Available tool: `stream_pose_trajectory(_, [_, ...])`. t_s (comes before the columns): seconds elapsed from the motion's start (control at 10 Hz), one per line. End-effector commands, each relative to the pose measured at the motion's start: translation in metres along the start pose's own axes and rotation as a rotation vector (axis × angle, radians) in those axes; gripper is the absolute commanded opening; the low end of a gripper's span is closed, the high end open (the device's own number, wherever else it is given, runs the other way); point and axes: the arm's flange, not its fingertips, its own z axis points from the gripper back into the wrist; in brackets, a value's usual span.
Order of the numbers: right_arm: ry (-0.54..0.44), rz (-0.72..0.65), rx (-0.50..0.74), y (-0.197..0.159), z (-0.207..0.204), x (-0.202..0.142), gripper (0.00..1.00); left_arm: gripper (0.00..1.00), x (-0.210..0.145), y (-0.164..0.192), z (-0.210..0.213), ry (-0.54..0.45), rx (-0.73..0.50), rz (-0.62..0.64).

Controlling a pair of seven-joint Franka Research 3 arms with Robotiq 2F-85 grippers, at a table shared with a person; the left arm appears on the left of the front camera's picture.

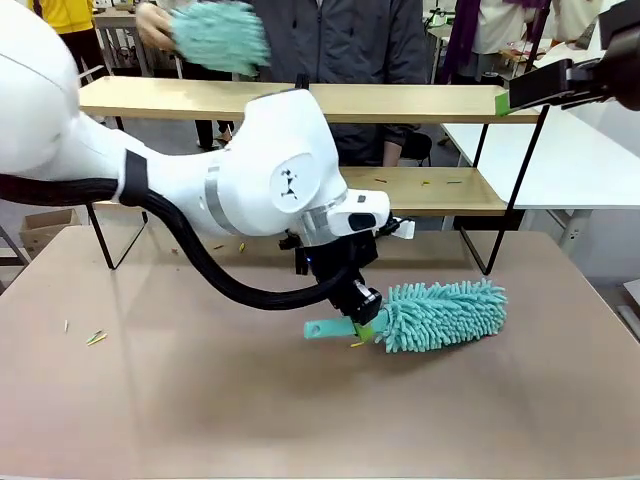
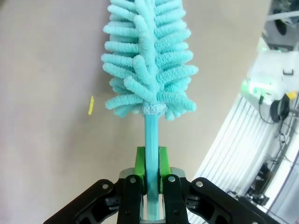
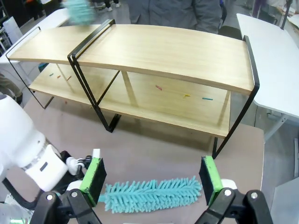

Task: Clean the shelves.
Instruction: Clean a randomly selected level of the Shelf with the Duster.

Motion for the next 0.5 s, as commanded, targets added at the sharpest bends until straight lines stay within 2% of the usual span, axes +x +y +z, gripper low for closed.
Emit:
stream_pose_trajectory(0.0, [0.002, 0.004, 0.002, -0.002, 0.000, 0.000, 1.00, 0.13, -0.030, -0.009, 0.025, -0.101, -0.080, -0.037])
stream_pose_trajectory(0.2, [0.002, 0.004, 0.002, -0.002, 0.000, 0.000, 1.00, 0.13, -0.056, -0.016, 0.060, -0.212, -0.158, -0.061])
stream_pose_trajectory(0.4, [0.002, 0.004, 0.002, -0.002, 0.000, 0.000, 1.00, 0.13, -0.103, -0.015, 0.095, -0.178, -0.206, -0.083])
